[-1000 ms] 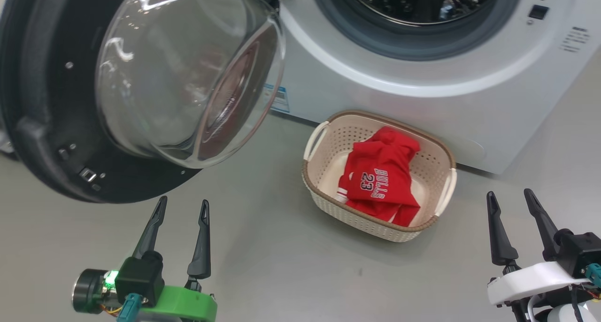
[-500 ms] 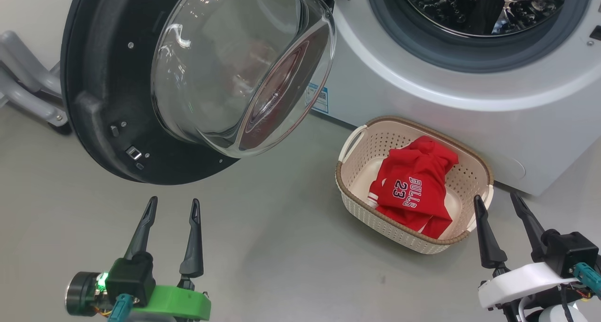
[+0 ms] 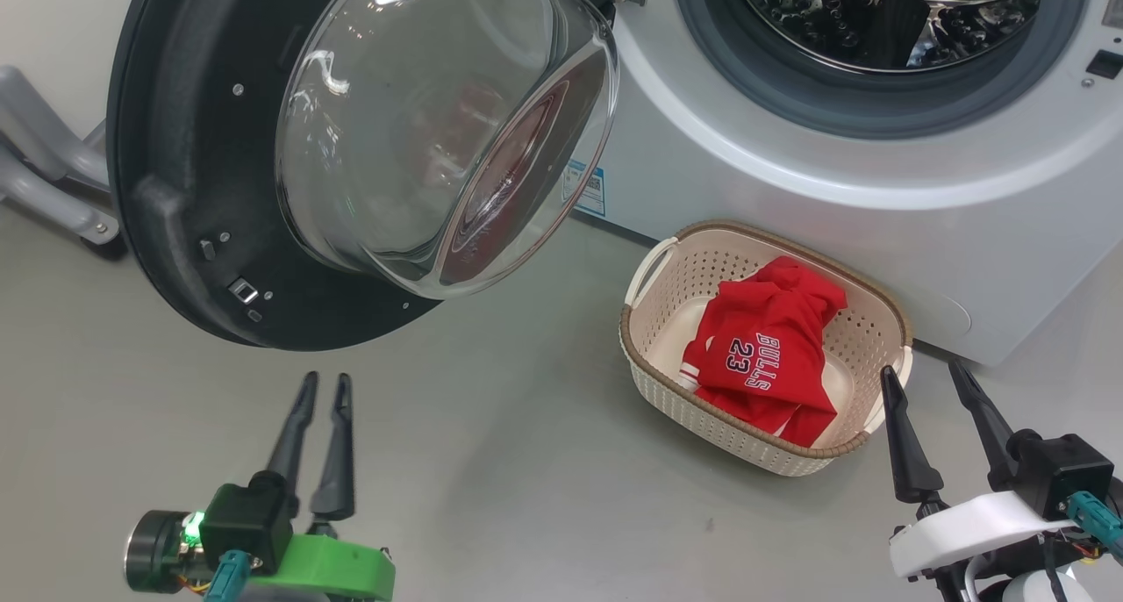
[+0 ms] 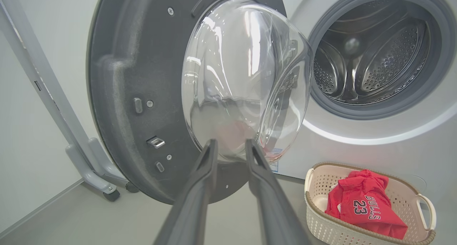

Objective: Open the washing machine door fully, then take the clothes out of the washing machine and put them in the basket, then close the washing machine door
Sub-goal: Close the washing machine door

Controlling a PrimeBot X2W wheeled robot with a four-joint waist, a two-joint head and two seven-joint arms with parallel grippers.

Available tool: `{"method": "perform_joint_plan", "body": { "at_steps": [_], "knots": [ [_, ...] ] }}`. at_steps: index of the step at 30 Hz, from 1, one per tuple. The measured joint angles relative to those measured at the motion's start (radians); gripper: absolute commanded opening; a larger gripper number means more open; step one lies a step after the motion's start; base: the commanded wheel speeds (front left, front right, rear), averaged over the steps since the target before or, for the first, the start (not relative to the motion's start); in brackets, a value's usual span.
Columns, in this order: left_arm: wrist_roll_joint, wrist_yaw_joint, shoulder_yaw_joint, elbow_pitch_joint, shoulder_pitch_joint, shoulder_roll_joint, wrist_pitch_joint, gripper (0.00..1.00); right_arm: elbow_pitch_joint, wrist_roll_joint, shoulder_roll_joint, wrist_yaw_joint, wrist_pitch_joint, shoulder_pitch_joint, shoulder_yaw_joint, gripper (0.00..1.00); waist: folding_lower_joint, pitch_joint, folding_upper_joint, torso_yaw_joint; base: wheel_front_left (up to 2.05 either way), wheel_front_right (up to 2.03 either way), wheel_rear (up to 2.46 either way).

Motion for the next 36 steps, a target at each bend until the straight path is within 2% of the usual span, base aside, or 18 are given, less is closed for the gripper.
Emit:
{"method": "perform_joint_plan", "body": {
  "at_steps": [11,15,18,24,28,31,36],
  "knots": [
    [-0.007,0.000,-0.006,0.002,0.000,-0.001,0.000,0.00,0.001,0.000,0.000,0.000,0.000,0.000,0.000,1.00,0.0000,-0.001,0.0000,-0.008,0.00,0.00,0.00],
    [-0.026,0.000,-0.008,-0.001,0.000,-0.002,0.000,0.00,0.001,0.000,0.000,0.000,0.000,0.000,0.000,1.00,0.0000,-0.001,0.0000,-0.007,0.00,0.00,0.00],
    [-0.082,-0.009,-0.009,-0.016,0.000,-0.003,-0.001,0.00,0.001,0.000,0.000,0.000,0.000,0.000,0.000,1.00,0.0000,-0.001,0.0000,-0.005,0.00,0.00,0.00],
    [-0.329,-0.113,-0.011,-0.077,0.000,-0.007,-0.009,0.00,0.001,0.000,-0.001,0.000,0.000,0.000,0.000,1.00,0.0000,0.001,0.0000,-0.001,0.00,0.00,0.00],
    [-0.632,-0.174,-0.006,-0.146,0.002,-0.007,-0.010,0.00,0.000,0.000,-0.002,0.000,0.003,0.000,0.000,1.00,0.0000,0.003,0.0000,0.000,0.00,0.00,0.00],
    [-0.789,-0.214,-0.006,-0.215,0.021,-0.006,-0.019,0.00,-0.001,0.000,-0.002,0.000,0.009,0.000,0.001,1.00,0.0000,0.005,0.0000,0.000,0.00,0.00,0.00],
    [-1.026,-0.223,0.044,-0.277,0.059,-0.009,-0.020,0.00,-0.001,0.000,-0.004,-0.001,0.009,-0.001,0.001,1.00,0.0000,0.007,0.0000,-0.004,0.00,0.00,0.00]
  ]
}}
